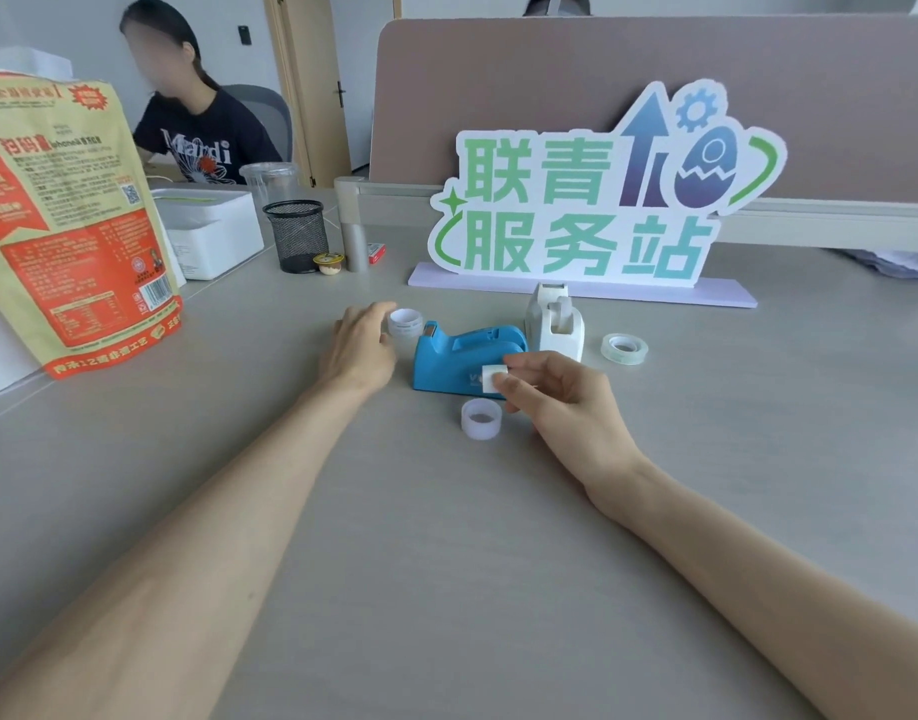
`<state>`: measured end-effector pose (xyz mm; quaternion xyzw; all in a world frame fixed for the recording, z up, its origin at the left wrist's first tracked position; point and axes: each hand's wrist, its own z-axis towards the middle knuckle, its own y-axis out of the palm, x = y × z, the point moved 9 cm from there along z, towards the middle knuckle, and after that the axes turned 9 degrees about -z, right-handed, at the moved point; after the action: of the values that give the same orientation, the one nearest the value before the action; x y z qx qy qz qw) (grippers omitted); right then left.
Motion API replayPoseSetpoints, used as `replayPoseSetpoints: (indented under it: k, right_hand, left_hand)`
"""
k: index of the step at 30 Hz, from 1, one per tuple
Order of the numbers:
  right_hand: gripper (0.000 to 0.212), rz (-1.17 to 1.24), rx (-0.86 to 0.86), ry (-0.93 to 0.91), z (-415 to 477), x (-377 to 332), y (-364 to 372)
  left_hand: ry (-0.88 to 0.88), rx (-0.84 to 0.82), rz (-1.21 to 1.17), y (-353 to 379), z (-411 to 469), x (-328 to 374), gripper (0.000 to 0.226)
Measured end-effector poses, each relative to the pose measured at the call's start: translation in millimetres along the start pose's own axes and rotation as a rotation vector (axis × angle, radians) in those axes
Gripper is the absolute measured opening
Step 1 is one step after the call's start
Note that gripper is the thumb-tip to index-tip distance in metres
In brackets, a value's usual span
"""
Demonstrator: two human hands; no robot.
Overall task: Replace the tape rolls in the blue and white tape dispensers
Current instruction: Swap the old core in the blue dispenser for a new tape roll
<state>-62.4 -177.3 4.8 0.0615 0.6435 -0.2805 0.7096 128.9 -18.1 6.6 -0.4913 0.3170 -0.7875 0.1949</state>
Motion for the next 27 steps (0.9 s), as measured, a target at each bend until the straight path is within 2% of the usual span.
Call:
replayPoseSetpoints:
  k: [3,5,7,10,12,14,16,18,21,24,27]
  right_hand:
    - [0.018,-0.005,-0.002,0.012,1,1,-1]
    - [0.015,-0.014,-0.005,0.02,0,1,-1]
    - [0.015,-0.021,-0.009,0.026,0,2,-1]
    - [0.015,-0.029,-0.014,0.027,-1,1,-1]
    - [0.014,-0.028,-0.015,0.025,-1,1,-1]
    - [0.016,-0.014,-0.026,0.024,-3,0,0]
    - [0.015,0.008,-0.055,0.002,-6,-4,1]
    - [0.007,0.037,-0.087,-0.023,-9,-8,2]
    - [0.011,0.082,-0.103,-0.066,-11,-13,3]
    - [0.003,0.107,-0.083,-0.089,-10,-15,2]
    - [0.004,0.132,-0.057,-0.108,-9,-16,-2]
  left_hand:
    - [0.027,-0.06,0.168,10,5,2,0.066]
    - [0.024,-0.045,0.203,9,2,4,0.059]
    - [-0.003,0.007,0.196,3,-4,4,0.042]
    - [-0.088,0.16,-0.042,-17,-12,-8,0.025]
    - [-0.16,0.292,-0.296,-32,-21,-18,0.027]
    - [-0.144,0.423,-0.476,-46,-33,-18,0.027]
    - [-0.079,0.508,-0.556,-56,-50,-9,0.026]
    - [-0.016,0.475,-0.601,-54,-64,8,0.022]
    - [0.066,0.324,-0.739,-43,-83,42,0.012]
    - [0.125,0.2,-0.816,-33,-96,71,0.019]
    - [0.165,0.106,-0.85,-25,-107,89,0.022]
